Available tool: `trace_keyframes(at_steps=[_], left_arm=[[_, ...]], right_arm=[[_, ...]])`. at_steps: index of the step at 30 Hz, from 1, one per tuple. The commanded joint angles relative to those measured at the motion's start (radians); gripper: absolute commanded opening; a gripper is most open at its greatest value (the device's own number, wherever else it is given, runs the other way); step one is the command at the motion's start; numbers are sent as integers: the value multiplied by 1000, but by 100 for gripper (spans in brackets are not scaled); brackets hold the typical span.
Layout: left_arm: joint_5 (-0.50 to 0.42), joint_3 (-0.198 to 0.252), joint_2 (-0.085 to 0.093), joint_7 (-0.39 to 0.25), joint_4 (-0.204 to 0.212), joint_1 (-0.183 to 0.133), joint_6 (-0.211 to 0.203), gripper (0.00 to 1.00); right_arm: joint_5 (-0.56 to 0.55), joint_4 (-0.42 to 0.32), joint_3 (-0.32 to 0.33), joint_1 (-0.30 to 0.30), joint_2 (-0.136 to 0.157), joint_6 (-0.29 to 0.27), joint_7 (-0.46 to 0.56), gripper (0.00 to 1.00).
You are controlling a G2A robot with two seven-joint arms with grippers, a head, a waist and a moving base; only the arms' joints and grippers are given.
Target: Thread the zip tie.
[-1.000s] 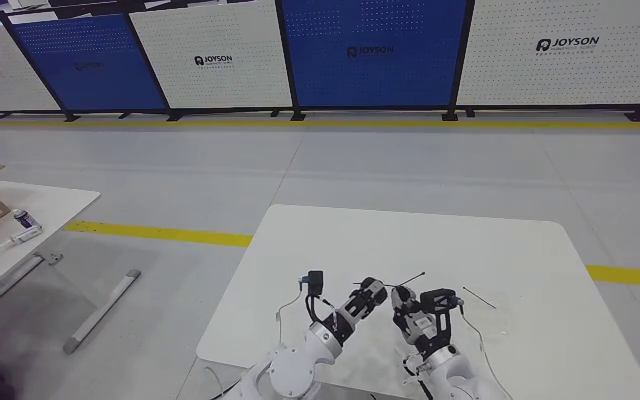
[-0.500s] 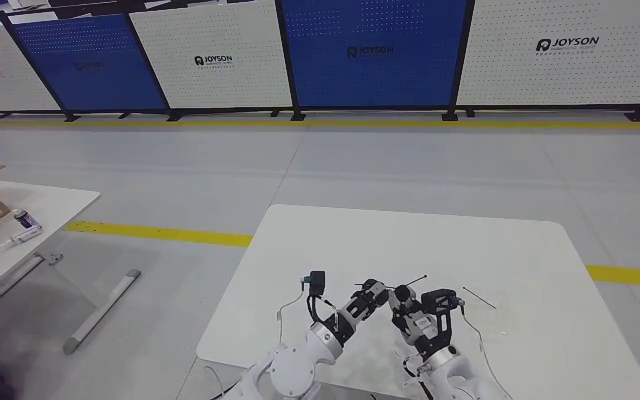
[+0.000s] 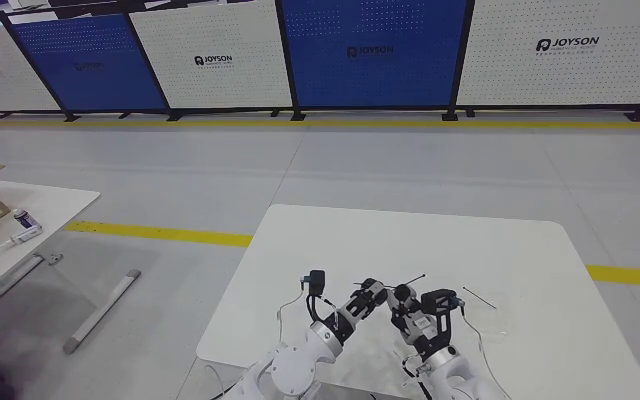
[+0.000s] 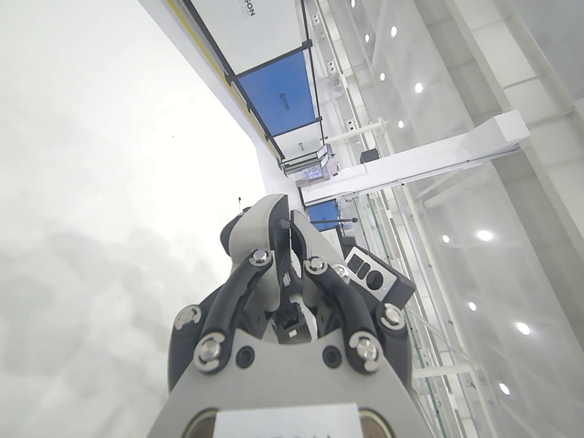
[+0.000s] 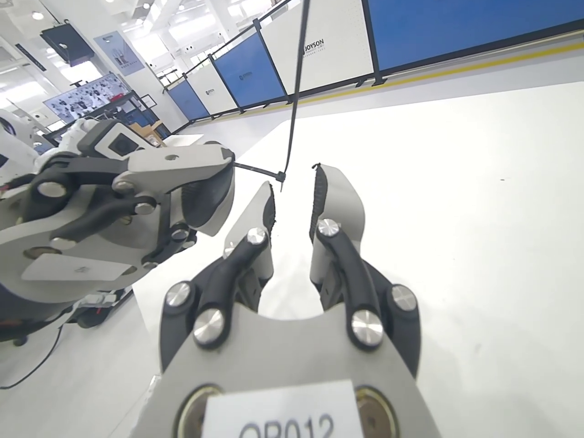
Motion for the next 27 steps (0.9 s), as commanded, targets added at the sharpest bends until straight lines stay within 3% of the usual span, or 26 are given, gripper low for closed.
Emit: trace_keyframes(at_steps=[1, 18, 19, 20, 27], left_arm=[[2, 1, 0, 2, 2, -1, 1, 0], [27, 13, -1, 0, 6, -2, 6, 0], [28, 14, -1, 0, 6, -3, 6, 0], [28, 14, -1, 0, 6, -3, 6, 0], [20, 11, -1, 3, 9, -4, 5, 0]], right_arm=[[2, 0, 1, 0, 0, 1, 1, 24], [9, 9, 9, 3, -1, 1, 2, 12], [9, 10, 9, 4, -1, 2, 2, 2], [9, 11, 8, 4, -1, 3, 2, 0], [4, 13, 7, 6, -2, 8, 2, 0]])
